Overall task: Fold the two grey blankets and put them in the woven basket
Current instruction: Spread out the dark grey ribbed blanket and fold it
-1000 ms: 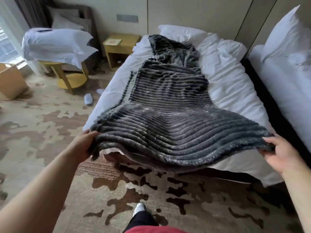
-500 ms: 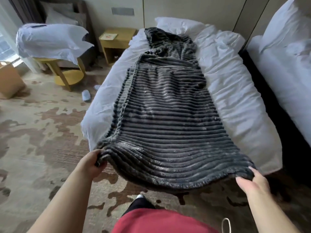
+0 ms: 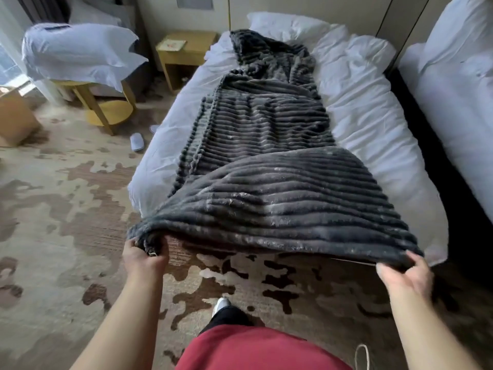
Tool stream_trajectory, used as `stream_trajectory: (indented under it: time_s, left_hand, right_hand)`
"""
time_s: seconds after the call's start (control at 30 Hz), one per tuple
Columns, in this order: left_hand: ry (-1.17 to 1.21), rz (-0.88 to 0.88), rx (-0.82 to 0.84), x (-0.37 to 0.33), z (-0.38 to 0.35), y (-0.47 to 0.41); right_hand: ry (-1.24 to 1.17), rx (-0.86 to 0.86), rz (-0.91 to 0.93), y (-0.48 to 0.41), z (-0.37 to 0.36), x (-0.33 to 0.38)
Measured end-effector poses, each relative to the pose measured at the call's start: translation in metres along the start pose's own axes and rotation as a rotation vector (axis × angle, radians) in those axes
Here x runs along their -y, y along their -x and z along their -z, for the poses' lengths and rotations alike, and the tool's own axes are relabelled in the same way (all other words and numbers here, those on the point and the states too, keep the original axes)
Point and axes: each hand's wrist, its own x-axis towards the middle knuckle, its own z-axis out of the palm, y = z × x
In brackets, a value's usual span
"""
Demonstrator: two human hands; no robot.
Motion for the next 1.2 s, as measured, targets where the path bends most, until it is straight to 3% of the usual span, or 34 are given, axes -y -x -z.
stream_trajectory:
  time_s: [0.07, 0.17, 0.2, 0.27, 0.3, 0.33, 0.47, 0.77, 1.0, 1.07, 1.13, 1.2]
  left_hand:
    - [0.042, 0.0, -0.051, 0.0, 0.016, 0.001]
    - [0.072, -0.022, -0.071, 0.002, 0.029, 0.001]
    - [0.059, -0.025, -0.076, 0.003, 0.028, 0.001]
    - [0.006, -0.01, -0.083, 0.006, 0.022, 0.0]
    - [-0.011, 0.005, -0.091, 0.009, 0.018, -0.001]
    - [-0.016, 0.016, -0.097, 0.011, 0.014, -0.003]
    - [0.017, 0.053, -0.109, 0.014, -0.008, -0.012]
    - [0.024, 0.112, -0.084, 0.009, -0.094, -0.069]
    - [-0.037, 0.144, -0.147, 0.027, -0.21, -0.186]
    - [-0.071, 0.105, -0.084, 0.034, -0.247, -0.237]
    - [-0.05, 0.084, -0.029, 0.047, -0.276, -0.297]
    - [-0.348, 0.023, -0.055, 0.067, -0.288, -0.352]
  right_hand:
    - [0.106, -0.035, 0.07, -0.01, 0.035, -0.009]
    - [0.415, 0.235, 0.009, -0.027, 0.055, -0.03]
    - [0.388, 0.262, -0.071, -0.026, 0.056, -0.023]
    - [0.098, 0.133, -0.132, -0.035, 0.055, 0.003]
    - [0.061, -0.013, 0.019, -0.034, 0.052, 0.003]
    - [-0.036, -0.092, 0.053, -0.042, 0.047, 0.001]
    - [-0.06, -0.044, -0.009, -0.041, 0.01, 0.006]
    - [-0.121, -0.015, -0.012, -0.067, -0.1, 0.006]
    - [-0.095, 0.078, 0.028, -0.144, -0.236, -0.006]
    - [-0.133, 0.073, 0.056, -0.19, -0.277, -0.014]
    - [0.0, -0.011, 0.088, -0.242, -0.314, -0.027]
    - [0.304, -0.08, 0.048, -0.296, -0.341, -0.053]
